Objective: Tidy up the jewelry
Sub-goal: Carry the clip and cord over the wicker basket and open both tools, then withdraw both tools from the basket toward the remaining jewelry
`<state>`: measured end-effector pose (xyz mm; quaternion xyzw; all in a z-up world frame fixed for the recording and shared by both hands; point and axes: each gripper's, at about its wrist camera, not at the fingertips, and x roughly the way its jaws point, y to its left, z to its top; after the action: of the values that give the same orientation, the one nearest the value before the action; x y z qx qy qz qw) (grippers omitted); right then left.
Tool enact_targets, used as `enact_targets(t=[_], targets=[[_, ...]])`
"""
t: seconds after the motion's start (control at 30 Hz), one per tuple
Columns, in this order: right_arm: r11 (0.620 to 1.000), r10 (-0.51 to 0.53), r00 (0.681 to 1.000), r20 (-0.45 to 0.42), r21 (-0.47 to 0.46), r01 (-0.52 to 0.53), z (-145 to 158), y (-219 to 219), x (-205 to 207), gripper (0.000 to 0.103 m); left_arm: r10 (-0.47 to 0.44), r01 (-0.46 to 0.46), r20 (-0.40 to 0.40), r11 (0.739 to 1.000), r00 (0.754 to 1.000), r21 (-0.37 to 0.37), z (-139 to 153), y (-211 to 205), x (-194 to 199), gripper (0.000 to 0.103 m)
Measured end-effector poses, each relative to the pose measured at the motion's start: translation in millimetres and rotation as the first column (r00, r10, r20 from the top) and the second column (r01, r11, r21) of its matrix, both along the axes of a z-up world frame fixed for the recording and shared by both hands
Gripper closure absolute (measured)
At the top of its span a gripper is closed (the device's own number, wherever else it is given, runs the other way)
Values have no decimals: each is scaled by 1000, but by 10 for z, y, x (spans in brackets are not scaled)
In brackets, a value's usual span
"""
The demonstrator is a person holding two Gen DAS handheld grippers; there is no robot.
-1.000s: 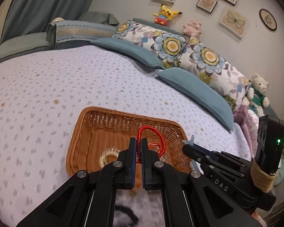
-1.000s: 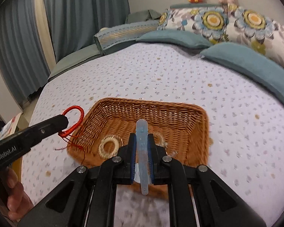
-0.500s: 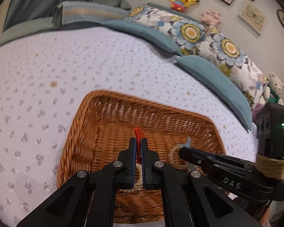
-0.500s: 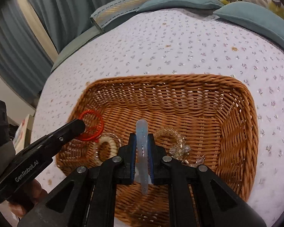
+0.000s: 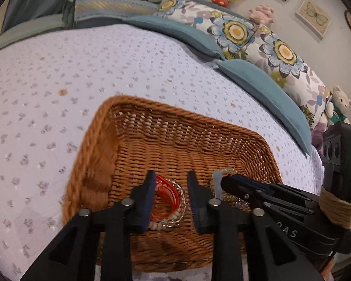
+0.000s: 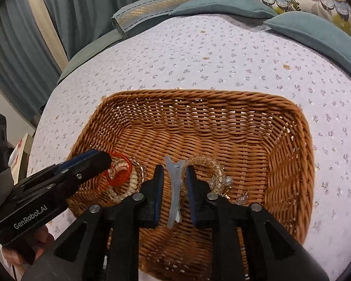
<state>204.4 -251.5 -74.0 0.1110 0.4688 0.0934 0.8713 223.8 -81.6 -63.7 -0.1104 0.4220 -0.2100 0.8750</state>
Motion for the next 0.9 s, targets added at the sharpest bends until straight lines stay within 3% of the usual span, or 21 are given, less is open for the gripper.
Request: enact_targets(t=[0.07,0.13,0.2,0.5,0.67,0.9], targets=[[1000,-1,1000,7,13,1,77,-22,-54,80,-1,1,2,1000,1000,-15,72,41,-54,73],[1000,0,1000,19,24,0,183,-42,-135,77,2,-2,-3,999,1000,-40,157,105,-110,59],[1000,-1,999,39,26,0,329,-48,-257,71,13,-12,22,998,1000,-58,314,192,-233,52],[1000,18,987,158,-1,-18,919,-36,-1088,63,28,-18,101,995,995,-97,810,589,-1024,47],[998,42,985,165,-44,-35,946,52,-1623,63,42,-33,89,995,995,-96,773,797,-1460,46],[983,97,976,193,-171,-64,780,206,-2281,63,82,-78,25,988,996,-130,473,1022,-1821,46]])
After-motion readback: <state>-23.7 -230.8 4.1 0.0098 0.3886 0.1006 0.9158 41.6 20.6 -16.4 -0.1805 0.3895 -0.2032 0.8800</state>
